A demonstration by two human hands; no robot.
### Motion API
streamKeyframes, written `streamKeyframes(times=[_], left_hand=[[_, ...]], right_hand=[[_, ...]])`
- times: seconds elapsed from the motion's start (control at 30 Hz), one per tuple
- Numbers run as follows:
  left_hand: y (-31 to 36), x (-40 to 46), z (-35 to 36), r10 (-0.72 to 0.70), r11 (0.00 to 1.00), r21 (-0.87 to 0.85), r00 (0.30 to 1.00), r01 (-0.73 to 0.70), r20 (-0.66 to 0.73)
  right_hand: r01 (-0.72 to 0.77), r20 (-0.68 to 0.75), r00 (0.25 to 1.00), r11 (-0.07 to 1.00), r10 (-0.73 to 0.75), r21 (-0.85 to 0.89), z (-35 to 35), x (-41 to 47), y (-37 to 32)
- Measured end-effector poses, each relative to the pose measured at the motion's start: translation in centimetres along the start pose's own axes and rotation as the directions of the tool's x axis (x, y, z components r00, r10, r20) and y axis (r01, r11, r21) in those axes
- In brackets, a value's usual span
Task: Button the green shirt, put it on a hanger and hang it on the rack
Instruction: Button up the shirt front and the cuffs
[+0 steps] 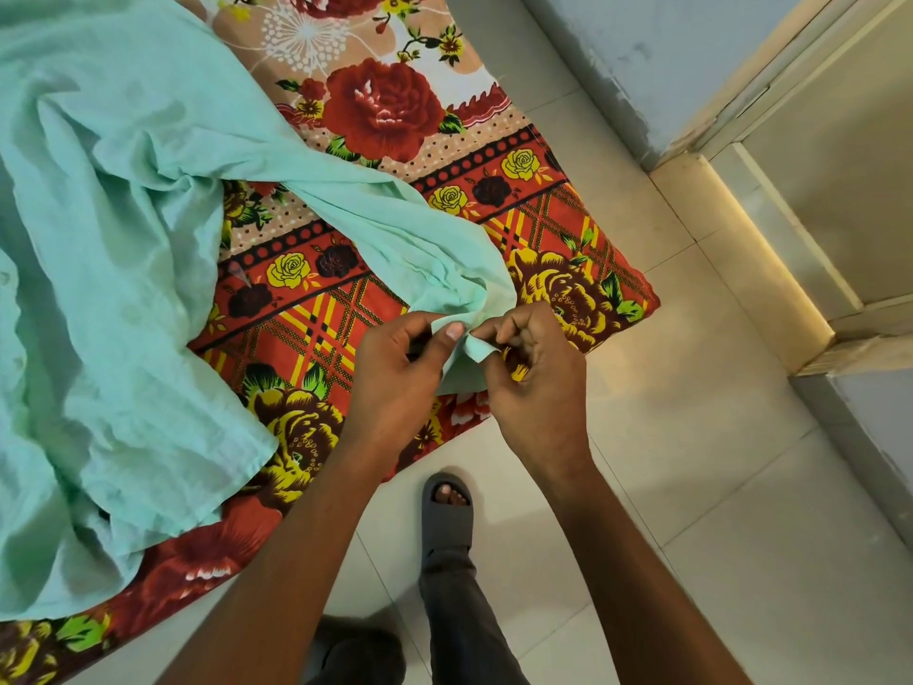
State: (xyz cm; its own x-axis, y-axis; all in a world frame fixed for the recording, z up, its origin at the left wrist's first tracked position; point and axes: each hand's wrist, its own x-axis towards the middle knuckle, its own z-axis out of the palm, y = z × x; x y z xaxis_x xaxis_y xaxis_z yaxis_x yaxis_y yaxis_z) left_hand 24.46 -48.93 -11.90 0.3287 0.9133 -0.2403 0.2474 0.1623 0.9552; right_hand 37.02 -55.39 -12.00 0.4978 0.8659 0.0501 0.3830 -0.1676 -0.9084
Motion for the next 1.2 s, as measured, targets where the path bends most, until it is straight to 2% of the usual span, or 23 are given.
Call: streamKeyframes(times=[0.17, 0.4, 0.67, 0.77, 0.93, 1.03, 1.2], left_hand=[[0.1, 0.1, 0.1, 0.015, 1.0, 0.013, 1.0, -0.015, 0.011], [-0.3, 0.3, -0.2, -0.012, 1.0, 0.014, 0.996, 0.011, 0.094], [-0.8, 0.7, -0.7, 0.022, 0.996, 0.083, 0.996, -0.03, 0.084], [-0.9, 0.8, -0.7, 0.055, 0.989, 0.13, 0.992, -0.07, 0.115], [-1.2, 0.9, -0.9, 0.145, 0.962, 0.212, 0.98, -0.171, 0.134], [-1.3, 0.6, -0.8, 0.233, 0.934, 0.258, 0.969, -0.247, 0.085], [-1.1, -0.3, 0.1, 0.336, 0.922, 0.245, 0.934, -0.3, -0.122]], right_hand=[[0.082, 0.038, 0.996, 0.992, -0.079, -0.095, -0.3, 0.0, 0.1], [0.0, -0.083, 0.997, 0.999, -0.005, -0.051, 0.0, -0.4, 0.1], [-0.002, -0.093, 0.996, 0.998, -0.004, -0.058, 0.1, -0.4, 0.4], [0.051, -0.02, 0.998, 0.988, -0.055, -0.143, -0.5, 0.0, 0.7], [0.28, 0.171, 0.958, 0.888, -0.232, -0.365, -1.2, 1.0, 1.9], [0.315, 0.177, 0.948, 0.854, -0.264, -0.414, -1.4, 1.4, 2.2], [0.321, 0.164, 0.946, 0.87, -0.278, -0.373, -1.2, 1.6, 1.4]])
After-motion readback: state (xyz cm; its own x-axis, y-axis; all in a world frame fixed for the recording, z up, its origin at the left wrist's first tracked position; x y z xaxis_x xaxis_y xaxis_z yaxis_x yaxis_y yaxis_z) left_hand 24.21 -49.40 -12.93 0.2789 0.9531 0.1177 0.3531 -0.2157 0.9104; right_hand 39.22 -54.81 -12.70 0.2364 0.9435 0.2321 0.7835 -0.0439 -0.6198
